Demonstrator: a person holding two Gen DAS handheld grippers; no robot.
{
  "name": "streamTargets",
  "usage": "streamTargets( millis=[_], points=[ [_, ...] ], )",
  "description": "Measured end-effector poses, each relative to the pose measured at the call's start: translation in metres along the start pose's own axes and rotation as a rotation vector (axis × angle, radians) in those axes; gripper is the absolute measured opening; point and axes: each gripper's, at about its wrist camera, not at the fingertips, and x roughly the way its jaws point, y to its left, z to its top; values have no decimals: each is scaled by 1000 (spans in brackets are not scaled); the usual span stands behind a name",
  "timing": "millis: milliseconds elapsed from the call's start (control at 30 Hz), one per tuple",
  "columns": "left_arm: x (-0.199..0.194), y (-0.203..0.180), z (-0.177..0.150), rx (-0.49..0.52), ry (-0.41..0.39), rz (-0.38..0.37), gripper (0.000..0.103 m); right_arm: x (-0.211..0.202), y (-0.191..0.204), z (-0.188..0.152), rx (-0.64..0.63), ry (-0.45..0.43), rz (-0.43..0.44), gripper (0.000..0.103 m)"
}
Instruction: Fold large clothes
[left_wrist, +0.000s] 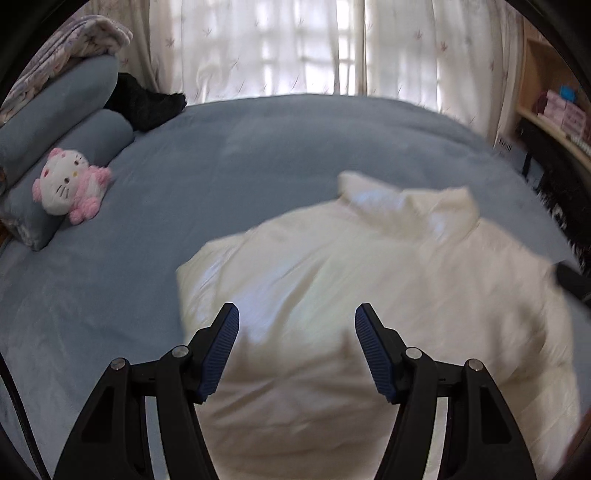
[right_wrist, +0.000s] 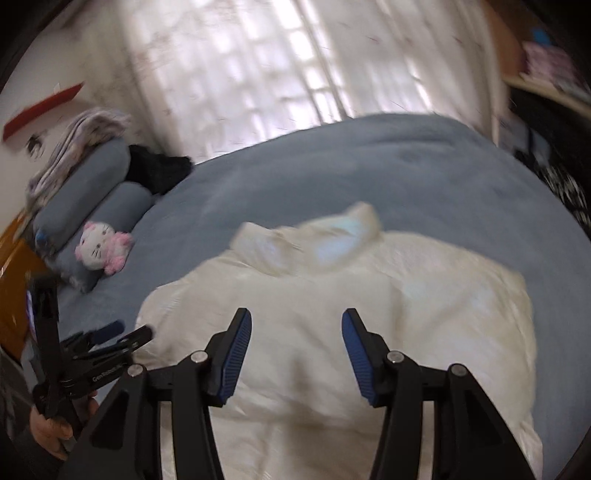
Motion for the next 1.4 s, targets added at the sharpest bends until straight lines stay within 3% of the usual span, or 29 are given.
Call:
streamTargets(
  millis=[233, 367, 467, 600, 733, 767, 800, 833, 967, 1400],
  points=[
    [42, -18, 11, -82, 17, 7, 63, 72, 32, -2, -25, 52, 12, 51],
    [75, -20, 7, -80, 18, 29, 64, 106, 18, -14, -56, 94, -31, 51],
    [92, -17, 4, -41, 12, 53, 68, 113, -7, -22, -96, 82, -111, 47],
    [100, -5, 2, 0, -20, 100, 70, 107, -40, -26, -113, 42, -213, 46],
    [102, 13, 0, -18, -12, 88, 71, 98, -74, -26, -34, 36, -241, 47],
    [102, 16, 0, -19, -8, 91, 71, 98, -79, -27, -19, 41, -291, 50],
    [101, 17, 0, -21, -4, 87, 71, 96, -83, -27, 6, 39, -284, 59],
    [101, 18, 0, -21, -1, 86, 71, 93, -90, -28, 47, 36, -253, 59],
    [93, 20, 0, -12, 14, 80, 71, 82, -97, -28, 105, 44, -210, 59],
    [44, 35, -12, -43, 35, 61, 71, 39, -89, -31, 137, 47, -180, 60]
  ],
)
